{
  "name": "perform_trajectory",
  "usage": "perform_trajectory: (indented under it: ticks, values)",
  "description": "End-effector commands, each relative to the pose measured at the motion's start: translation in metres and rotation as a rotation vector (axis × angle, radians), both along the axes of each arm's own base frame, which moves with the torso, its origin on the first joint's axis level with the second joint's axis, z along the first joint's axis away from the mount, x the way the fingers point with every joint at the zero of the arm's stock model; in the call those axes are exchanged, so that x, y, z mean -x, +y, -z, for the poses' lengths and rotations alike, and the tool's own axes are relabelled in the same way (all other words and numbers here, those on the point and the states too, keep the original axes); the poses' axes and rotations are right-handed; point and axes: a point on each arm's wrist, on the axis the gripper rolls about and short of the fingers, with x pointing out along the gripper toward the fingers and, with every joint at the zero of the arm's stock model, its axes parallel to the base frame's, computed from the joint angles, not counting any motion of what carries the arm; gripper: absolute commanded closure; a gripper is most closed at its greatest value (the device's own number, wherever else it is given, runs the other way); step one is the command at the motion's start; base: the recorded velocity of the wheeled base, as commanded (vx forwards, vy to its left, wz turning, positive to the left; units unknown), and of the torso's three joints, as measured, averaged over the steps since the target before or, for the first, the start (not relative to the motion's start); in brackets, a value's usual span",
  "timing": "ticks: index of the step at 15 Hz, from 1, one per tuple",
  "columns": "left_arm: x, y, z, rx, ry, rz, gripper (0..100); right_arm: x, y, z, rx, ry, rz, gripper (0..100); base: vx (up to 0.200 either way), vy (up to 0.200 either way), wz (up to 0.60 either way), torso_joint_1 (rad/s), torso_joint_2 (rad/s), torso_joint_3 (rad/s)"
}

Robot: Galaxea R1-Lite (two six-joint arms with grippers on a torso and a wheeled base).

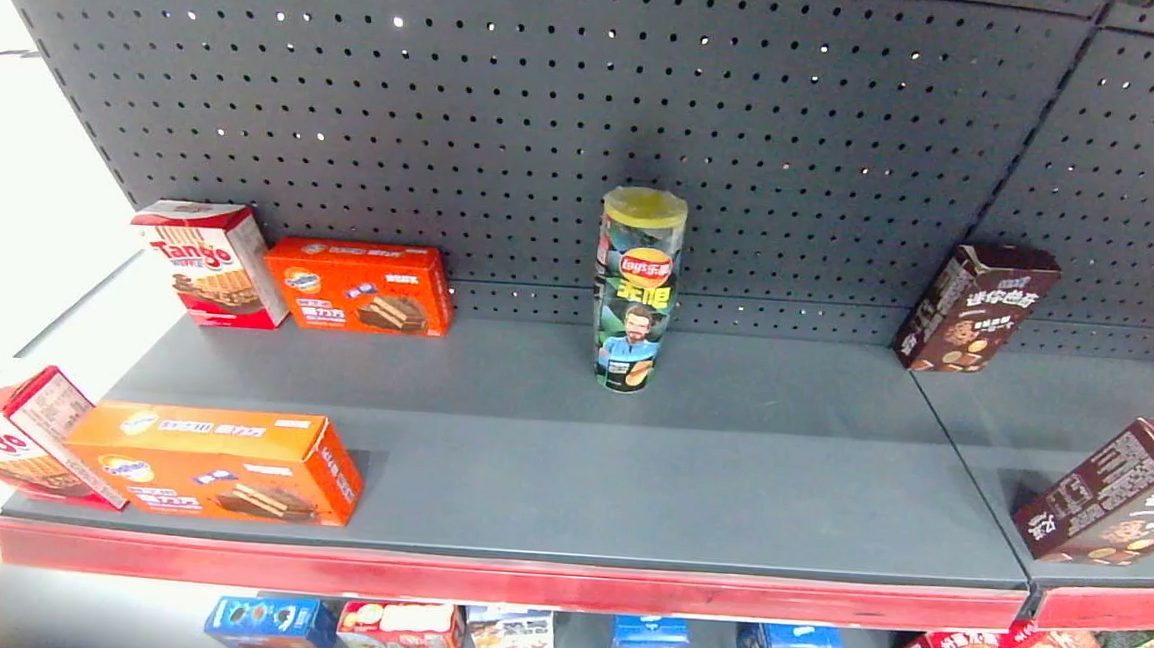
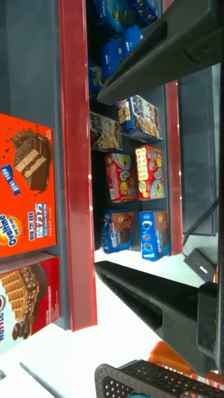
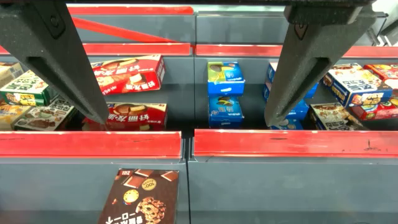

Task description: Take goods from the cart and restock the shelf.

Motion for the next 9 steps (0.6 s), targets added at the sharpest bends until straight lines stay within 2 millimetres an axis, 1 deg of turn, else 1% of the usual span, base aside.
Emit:
perform_trajectory:
  ticks: [1, 9]
  values:
    - [-0.0001, 0.0, -0.0001, 0.0, 0.001, 0.0, 0, 0.0, 0.0, 0.0, 0.0, 0.0, -0.002, 0, 0.0, 0.0, 0.0, 0.0, 0.0, 0.0]
    - [0.0, 0.0, -0.0002, 0.0, 0.002, 0.0, 0, 0.0, 0.0, 0.0, -0.001, 0.0, -0.002, 0, 0.0, 0.0, 0.0, 0.0, 0.0, 0.0]
